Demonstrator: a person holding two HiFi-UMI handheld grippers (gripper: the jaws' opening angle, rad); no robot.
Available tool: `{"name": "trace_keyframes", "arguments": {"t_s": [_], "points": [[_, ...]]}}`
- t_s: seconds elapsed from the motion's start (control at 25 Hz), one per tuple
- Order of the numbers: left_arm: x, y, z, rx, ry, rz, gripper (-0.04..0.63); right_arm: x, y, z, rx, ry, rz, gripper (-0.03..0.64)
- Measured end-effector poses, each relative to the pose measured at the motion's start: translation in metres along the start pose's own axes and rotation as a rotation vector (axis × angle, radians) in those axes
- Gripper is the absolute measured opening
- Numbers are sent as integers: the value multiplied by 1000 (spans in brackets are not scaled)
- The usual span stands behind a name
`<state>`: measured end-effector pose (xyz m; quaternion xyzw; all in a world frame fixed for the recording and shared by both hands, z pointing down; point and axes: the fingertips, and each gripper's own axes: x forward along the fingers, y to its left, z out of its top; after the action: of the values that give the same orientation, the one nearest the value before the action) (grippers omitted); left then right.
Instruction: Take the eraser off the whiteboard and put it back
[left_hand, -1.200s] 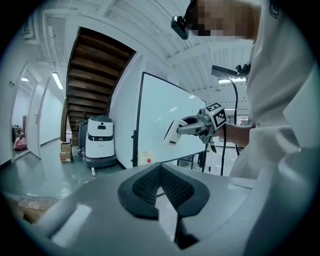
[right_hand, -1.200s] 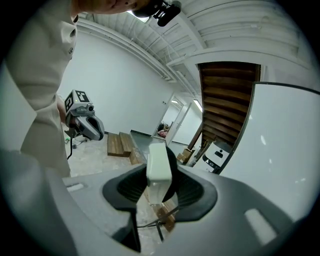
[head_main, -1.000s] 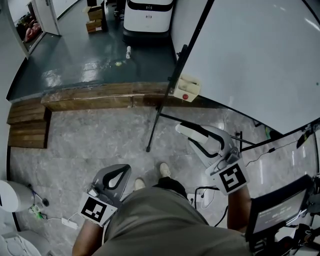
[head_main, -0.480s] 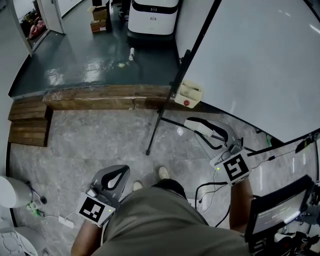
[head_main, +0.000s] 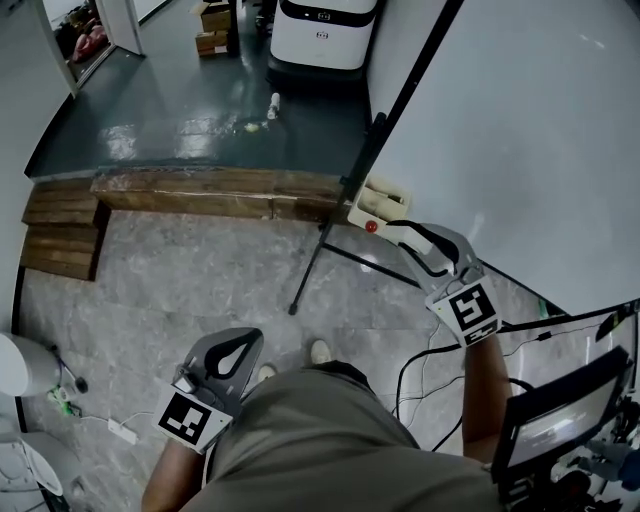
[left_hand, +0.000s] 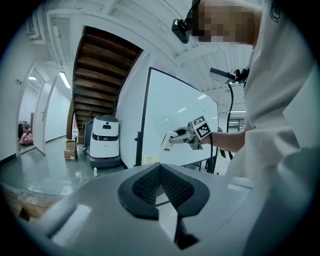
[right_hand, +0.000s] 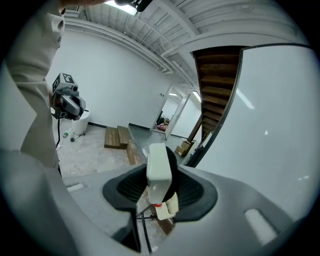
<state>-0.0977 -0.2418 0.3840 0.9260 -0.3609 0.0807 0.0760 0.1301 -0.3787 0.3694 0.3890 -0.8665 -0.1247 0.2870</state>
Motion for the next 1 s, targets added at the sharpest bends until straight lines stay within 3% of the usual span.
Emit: {"name": "trace_keyframes", "arguments": {"t_s": [0.4,1.0], "points": [[49,0,8,-14,25,75,6,56,-54,-70,14,21,82,161],[87,6,11,-46,74,157,6,117,-50,-137,34,63,230,161]]}}
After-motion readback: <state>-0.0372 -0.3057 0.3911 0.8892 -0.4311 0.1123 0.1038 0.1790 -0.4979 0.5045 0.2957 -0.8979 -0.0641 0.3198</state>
